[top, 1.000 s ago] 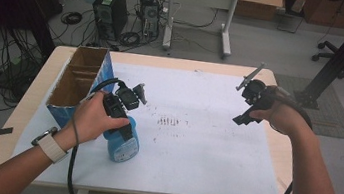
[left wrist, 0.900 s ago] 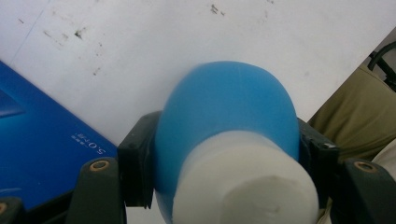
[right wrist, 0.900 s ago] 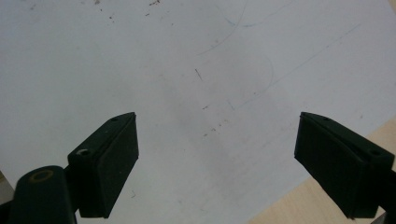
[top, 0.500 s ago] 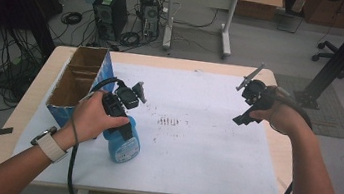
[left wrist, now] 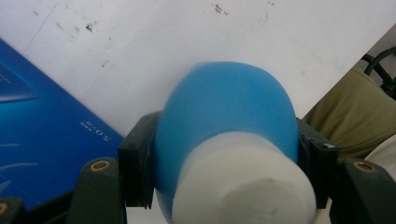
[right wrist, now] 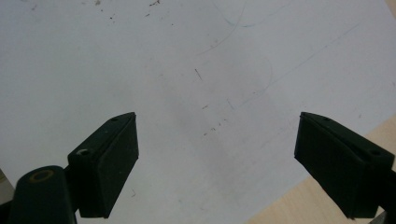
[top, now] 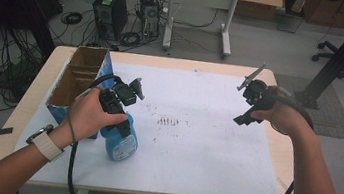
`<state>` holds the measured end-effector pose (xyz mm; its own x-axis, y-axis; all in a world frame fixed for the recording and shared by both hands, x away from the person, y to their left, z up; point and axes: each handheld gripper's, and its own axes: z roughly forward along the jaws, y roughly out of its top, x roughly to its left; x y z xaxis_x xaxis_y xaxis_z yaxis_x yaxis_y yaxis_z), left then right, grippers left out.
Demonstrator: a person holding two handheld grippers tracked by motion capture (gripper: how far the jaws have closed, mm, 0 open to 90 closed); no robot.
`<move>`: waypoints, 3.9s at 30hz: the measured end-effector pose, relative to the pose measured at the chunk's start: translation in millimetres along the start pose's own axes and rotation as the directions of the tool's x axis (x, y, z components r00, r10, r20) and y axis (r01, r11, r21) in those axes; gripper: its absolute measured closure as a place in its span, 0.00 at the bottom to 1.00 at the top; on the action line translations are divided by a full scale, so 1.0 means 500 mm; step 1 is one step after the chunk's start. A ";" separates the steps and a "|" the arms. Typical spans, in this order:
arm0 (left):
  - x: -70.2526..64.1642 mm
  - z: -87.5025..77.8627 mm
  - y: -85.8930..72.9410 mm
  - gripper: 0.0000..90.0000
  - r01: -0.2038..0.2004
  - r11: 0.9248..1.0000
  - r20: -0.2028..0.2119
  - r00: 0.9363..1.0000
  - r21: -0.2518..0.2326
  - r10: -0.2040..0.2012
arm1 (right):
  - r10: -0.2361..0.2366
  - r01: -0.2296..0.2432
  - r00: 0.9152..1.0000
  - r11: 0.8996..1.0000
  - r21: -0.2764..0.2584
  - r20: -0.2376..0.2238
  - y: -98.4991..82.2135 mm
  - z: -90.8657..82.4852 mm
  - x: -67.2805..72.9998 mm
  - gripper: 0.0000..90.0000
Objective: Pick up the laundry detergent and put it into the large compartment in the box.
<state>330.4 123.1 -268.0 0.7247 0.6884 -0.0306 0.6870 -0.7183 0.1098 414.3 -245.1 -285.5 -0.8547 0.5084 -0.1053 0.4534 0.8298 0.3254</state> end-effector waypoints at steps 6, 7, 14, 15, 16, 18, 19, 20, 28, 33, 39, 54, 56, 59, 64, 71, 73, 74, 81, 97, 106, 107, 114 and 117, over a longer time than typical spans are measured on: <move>-0.003 -0.006 -0.002 0.41 0.005 1.000 0.002 1.000 0.002 -0.005 | -0.003 0.003 1.000 1.000 -0.002 0.000 0.001 0.000 0.002 0.15; -0.003 -0.008 -0.002 0.41 0.006 1.000 0.000 1.000 -0.002 -0.006 | -0.003 0.003 1.000 1.000 -0.003 0.000 0.001 -0.001 0.003 0.15; -0.006 -0.029 -0.005 0.41 0.025 1.000 -0.006 1.000 -0.001 -0.025 | -0.002 0.002 1.000 1.000 -0.005 0.002 -0.001 -0.004 0.004 0.15; -0.006 -0.033 -0.005 0.41 0.029 1.000 -0.006 1.000 0.000 -0.029 | -0.002 0.002 1.000 1.000 -0.006 0.002 -0.001 -0.004 0.004 0.15; -0.006 -0.038 -0.005 0.41 0.032 1.000 -0.006 0.999 -0.002 -0.032 | -0.003 0.003 1.000 1.000 -0.005 0.003 -0.001 -0.005 0.004 0.15; -0.007 -0.048 -0.005 0.41 0.036 0.999 -0.005 0.999 -0.003 -0.036 | -0.003 0.003 1.000 1.000 -0.009 0.003 -0.001 -0.006 0.005 0.15; -0.007 -0.052 -0.006 0.41 0.037 0.999 -0.005 0.999 -0.008 -0.037 | -0.003 0.003 1.000 1.000 -0.010 0.002 -0.001 -0.006 0.005 0.15; -0.007 -0.058 -0.006 0.41 0.040 0.999 -0.005 0.999 -0.012 -0.040 | -0.003 0.003 1.000 1.000 -0.008 0.003 -0.001 -0.007 0.005 0.15; -0.004 -0.094 -0.004 0.41 0.051 0.999 -0.016 0.999 -0.013 -0.051 | -0.010 0.010 1.000 1.000 -0.012 0.004 0.003 -0.006 0.006 0.15; 0.002 -0.118 -0.005 0.41 0.065 0.998 -0.011 0.998 -0.023 -0.065 | -0.015 0.015 1.000 1.000 -0.012 0.002 0.005 -0.005 0.007 0.15; 0.001 -0.146 -0.002 0.41 0.091 0.996 -0.028 0.995 -0.022 -0.091 | -0.016 0.016 1.000 1.000 -0.013 0.002 0.007 -0.005 0.007 0.15; 0.011 -0.217 -0.001 0.41 0.152 0.988 -0.036 0.988 -0.035 -0.153 | -0.025 0.025 1.000 1.000 -0.018 -0.004 0.011 -0.005 0.006 0.15; 0.010 -0.224 -0.001 0.41 0.157 0.987 -0.041 0.987 -0.035 -0.158 | -0.026 0.026 1.000 1.000 -0.015 -0.003 0.010 -0.005 0.005 0.15; 0.012 -0.238 -0.002 0.41 0.166 0.986 -0.043 0.985 -0.034 -0.167 | -0.026 0.026 1.000 1.000 -0.016 -0.002 0.010 -0.005 0.004 0.15; 0.017 -0.260 -0.003 0.41 0.189 0.981 -0.041 0.981 -0.033 -0.190 | -0.029 0.028 1.000 0.999 -0.018 -0.003 0.011 -0.006 0.004 0.15; 0.025 -0.289 -0.006 0.41 0.232 0.971 -0.042 0.971 -0.053 -0.234 | -0.032 0.032 0.999 0.999 -0.016 -0.003 0.013 -0.005 0.005 0.15; 0.027 -0.298 -0.007 0.41 0.246 0.967 -0.045 0.967 -0.057 -0.249 | -0.033 0.033 0.999 0.999 -0.019 -0.005 0.015 -0.004 0.005 0.15; 0.028 -0.301 -0.006 0.41 0.250 0.967 -0.047 0.966 -0.054 -0.253 | -0.034 0.034 0.999 0.999 -0.021 -0.005 0.015 -0.004 0.005 0.15; 0.037 -0.313 -0.005 0.41 0.289 0.956 -0.056 0.955 -0.055 -0.291 | -0.033 0.033 0.999 0.999 -0.017 -0.006 0.018 -0.002 0.006 0.15; 0.092 -0.365 -0.012 0.41 0.394 0.916 -0.068 0.915 -0.070 -0.399 | -0.028 0.027 1.000 0.999 -0.024 -0.013 0.026 0.005 0.002 0.15; 0.121 -0.392 -0.014 0.41 0.445 0.892 -0.068 0.890 -0.078 -0.450 | -0.028 0.028 1.000 0.999 -0.023 -0.012 0.028 0.007 0.001 0.15; 0.124 -0.392 -0.014 0.41 0.454 0.887 -0.070 0.885 -0.081 -0.460 | -0.029 0.029 1.000 0.999 -0.024 -0.012 0.027 0.007 0.000 0.15; 0.150 -0.404 -0.013 0.41 0.494 0.866 -0.063 0.864 -0.083 -0.499 | -0.021 0.021 1.000 0.999 -0.024 -0.011 0.024 0.004 -0.002 0.15; 0.160 -0.416 -0.014 0.41 0.511 0.854 -0.060 0.854 -0.096 -0.517 | -0.022 0.022 1.000 0.999 -0.025 -0.009 0.023 0.003 -0.003 0.15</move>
<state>372.3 204.1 -64.7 0.2605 0.9652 -0.0235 0.9518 -0.2527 0.1736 421.2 -236.0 -283.2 -0.8668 0.4877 -0.1037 0.4282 0.8348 0.3460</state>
